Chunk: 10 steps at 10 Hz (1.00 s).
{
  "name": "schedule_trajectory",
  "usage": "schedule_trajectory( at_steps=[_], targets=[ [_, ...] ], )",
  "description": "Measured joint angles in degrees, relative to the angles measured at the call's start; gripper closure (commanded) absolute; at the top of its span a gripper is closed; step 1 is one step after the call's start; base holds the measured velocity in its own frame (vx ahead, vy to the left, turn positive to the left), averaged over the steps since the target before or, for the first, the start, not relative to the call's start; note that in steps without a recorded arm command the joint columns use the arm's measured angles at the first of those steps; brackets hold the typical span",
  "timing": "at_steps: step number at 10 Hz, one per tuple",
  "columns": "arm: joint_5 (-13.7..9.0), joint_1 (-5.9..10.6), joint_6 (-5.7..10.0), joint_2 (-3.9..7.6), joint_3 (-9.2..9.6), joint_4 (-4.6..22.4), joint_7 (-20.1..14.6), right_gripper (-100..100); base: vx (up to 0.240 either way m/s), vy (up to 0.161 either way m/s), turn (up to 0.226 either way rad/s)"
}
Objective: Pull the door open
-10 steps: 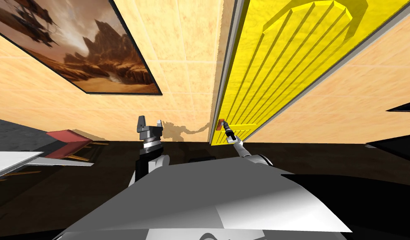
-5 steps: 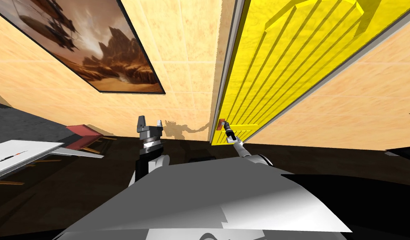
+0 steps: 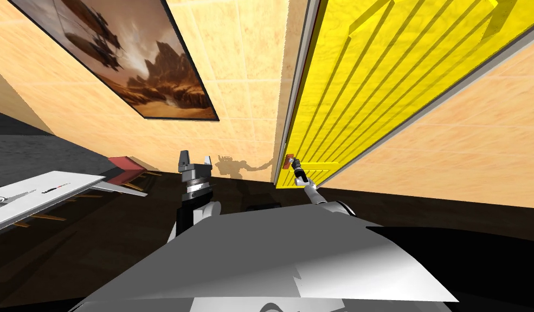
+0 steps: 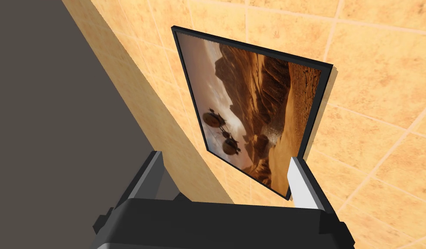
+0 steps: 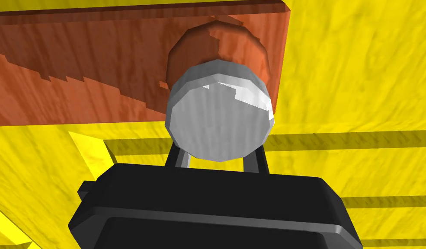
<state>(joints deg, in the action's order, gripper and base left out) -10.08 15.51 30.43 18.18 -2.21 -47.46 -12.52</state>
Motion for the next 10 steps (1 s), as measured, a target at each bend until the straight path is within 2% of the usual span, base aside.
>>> schedule_trajectory(
  at_steps=[2, 4, 7, 8, 10],
  targets=[
    [-1.89, -0.09, -0.46, -0.05, 0.12, -0.28, -2.66, 100, -0.054, -0.026, 0.071],
    [-4.69, 0.24, -0.31, -0.10, 0.19, 0.61, -5.67, 100, -0.074, -0.051, 0.115],
    [-7.27, 0.39, -0.43, -0.25, 0.45, 0.98, -9.70, 100, -0.051, -0.022, 0.075],
    [-8.49, -0.26, -1.32, -0.27, 0.31, -0.36, -10.99, 100, -0.044, -0.026, 0.056],
    [-10.27, -0.01, -1.53, -0.29, 0.39, 0.04, -13.26, 100, -0.051, -0.038, 0.096]
  ],
)
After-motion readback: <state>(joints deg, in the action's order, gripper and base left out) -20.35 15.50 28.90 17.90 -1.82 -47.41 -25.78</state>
